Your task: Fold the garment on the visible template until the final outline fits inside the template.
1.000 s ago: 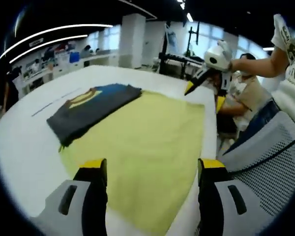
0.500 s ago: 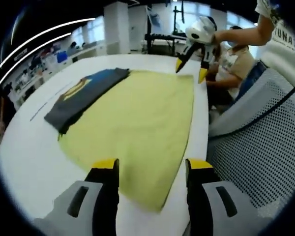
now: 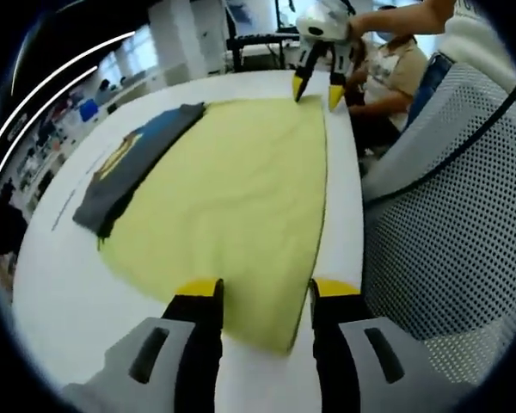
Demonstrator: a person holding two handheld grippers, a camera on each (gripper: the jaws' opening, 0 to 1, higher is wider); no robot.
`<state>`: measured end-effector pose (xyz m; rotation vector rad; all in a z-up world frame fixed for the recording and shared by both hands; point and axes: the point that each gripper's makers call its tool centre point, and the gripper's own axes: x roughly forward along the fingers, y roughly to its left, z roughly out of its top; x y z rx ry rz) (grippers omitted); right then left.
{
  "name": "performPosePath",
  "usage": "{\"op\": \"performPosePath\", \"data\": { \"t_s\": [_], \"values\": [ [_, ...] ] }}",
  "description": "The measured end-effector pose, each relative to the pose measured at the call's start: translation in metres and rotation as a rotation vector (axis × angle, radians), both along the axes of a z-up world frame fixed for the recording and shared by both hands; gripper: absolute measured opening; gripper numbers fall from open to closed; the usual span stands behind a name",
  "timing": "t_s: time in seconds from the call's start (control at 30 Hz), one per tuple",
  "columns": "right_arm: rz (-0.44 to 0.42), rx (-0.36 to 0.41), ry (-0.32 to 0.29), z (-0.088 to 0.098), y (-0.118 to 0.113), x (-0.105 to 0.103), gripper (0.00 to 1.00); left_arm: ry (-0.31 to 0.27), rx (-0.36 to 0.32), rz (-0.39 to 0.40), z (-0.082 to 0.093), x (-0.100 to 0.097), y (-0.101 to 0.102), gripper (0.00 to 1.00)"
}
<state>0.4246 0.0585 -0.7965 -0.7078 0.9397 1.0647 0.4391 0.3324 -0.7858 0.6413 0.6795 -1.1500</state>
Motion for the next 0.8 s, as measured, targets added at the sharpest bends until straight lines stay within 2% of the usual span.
{"op": "performPosePath", "data": {
  "t_s": [0.03, 0.07, 0.2, 0.33, 0.43, 0.5, 0.67, 0.8],
  "values": [
    [0.018, -0.019, -0.006, -0.001, -0.001, 0.0, 0.33, 0.004, 0.0, -0.002, 0.0, 0.0, 0.0, 0.36],
    [0.015, -0.001, -0.005, 0.0, 0.002, 0.0, 0.31, 0.004, 0.002, -0.007, -0.001, -0.001, 0.0, 0.36],
    [0.029, -0.019, -0.012, 0.0, 0.001, 0.002, 0.26, -0.02, 0.032, -0.036, 0.0, -0.003, 0.001, 0.28],
    [0.026, -0.017, -0.006, 0.0, 0.002, 0.004, 0.2, -0.017, 0.05, -0.018, -0.001, 0.0, 0.006, 0.19],
    [0.028, -0.023, -0.003, -0.001, 0.001, 0.005, 0.1, -0.022, 0.065, -0.009, -0.001, 0.001, 0.007, 0.11],
    [0.033, -0.026, -0.013, -0.002, 0.0, 0.008, 0.03, -0.034, 0.067, -0.01, -0.001, 0.002, 0.007, 0.09],
    [0.023, -0.014, -0.016, -0.002, 0.001, 0.015, 0.0, -0.047, 0.087, 0.005, -0.001, 0.007, 0.008, 0.02],
    [0.022, -0.009, -0.013, 0.0, 0.002, 0.015, 0.0, -0.036, 0.078, 0.02, 0.005, 0.009, 0.008, 0.01]
  ]
}}
